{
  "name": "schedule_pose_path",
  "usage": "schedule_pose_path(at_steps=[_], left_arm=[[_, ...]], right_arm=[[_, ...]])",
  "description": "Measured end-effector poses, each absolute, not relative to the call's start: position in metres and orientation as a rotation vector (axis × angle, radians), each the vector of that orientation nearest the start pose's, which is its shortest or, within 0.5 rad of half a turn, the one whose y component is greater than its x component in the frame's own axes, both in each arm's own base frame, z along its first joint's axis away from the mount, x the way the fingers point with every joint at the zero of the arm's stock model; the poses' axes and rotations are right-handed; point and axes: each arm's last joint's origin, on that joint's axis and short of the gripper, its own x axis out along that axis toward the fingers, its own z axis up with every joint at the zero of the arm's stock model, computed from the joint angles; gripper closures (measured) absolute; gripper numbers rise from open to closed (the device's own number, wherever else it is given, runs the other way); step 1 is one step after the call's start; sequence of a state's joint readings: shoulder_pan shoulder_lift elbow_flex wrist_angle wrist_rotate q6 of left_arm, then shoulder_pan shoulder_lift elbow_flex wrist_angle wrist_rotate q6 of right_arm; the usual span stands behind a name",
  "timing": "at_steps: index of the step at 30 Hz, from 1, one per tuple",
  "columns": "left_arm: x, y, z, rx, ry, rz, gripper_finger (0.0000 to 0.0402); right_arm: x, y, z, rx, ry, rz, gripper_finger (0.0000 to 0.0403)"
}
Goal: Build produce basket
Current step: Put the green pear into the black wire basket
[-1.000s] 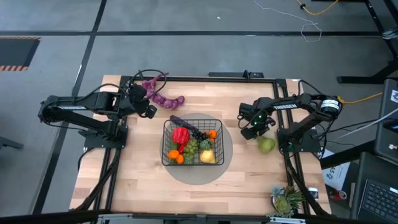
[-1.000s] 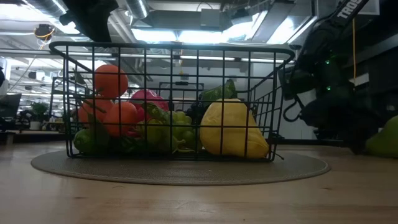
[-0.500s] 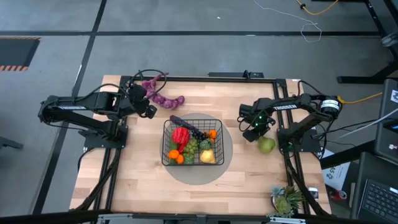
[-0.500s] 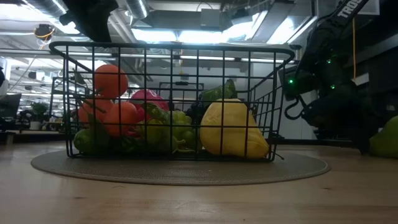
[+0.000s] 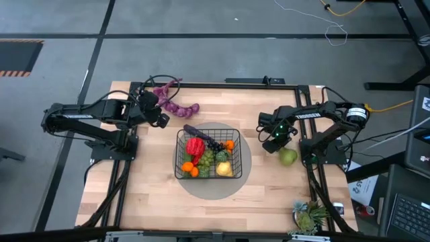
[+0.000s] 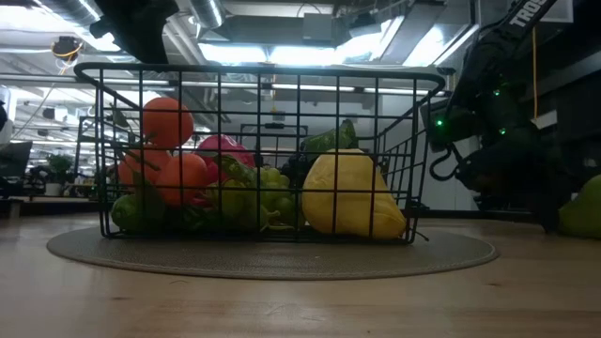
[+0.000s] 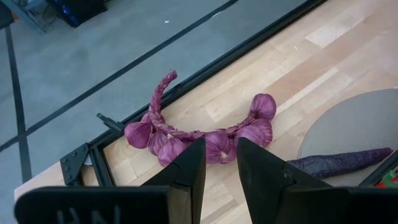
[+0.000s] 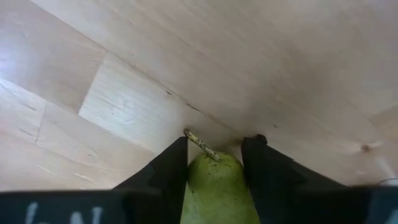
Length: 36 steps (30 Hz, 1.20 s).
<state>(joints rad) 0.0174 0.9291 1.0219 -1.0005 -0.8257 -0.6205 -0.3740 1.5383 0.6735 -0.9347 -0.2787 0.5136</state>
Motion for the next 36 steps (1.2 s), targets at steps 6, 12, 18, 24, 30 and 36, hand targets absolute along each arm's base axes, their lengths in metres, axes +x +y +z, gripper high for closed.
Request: schedule_pose_path(at_steps=[6,12,18,24,30,36], left_arm=[[0.1538,0.024,0.3285,-0.184,0.575,1.003,0.0316],[0.1538,0.0239,0.3285,-0.184,0.575,1.003,0.0316],[0.1539,0.024,0.3285,-0.184,0.575,1.003,0.0316],[0.1537,0.0239,0.3285,-0.183,0.575,1.003,0.0316],[0.1537,0.0239,0.3285,-0.183,0.575,1.003,0.0316],[0.1538,0.024,0.3285,-0.183,0.576,1.003,0.0316]], right_arm=[[0.1845,-0.0638,0.1266,0.954,1.683,-0.514,0.028],[0.1849,-0.0639,0.1265,0.959,1.677,-0.516,0.0283],[0.1884,-0.0656,0.1259,1.007,1.624,-0.588,0.0284],[0.1891,-0.0659,0.1259,1.002,1.616,-0.585,0.0288],[0.1888,-0.0659,0.126,0.997,1.619,-0.586,0.0304],[0.1889,-0.066,0.1263,0.993,1.622,-0.584,0.0308]])
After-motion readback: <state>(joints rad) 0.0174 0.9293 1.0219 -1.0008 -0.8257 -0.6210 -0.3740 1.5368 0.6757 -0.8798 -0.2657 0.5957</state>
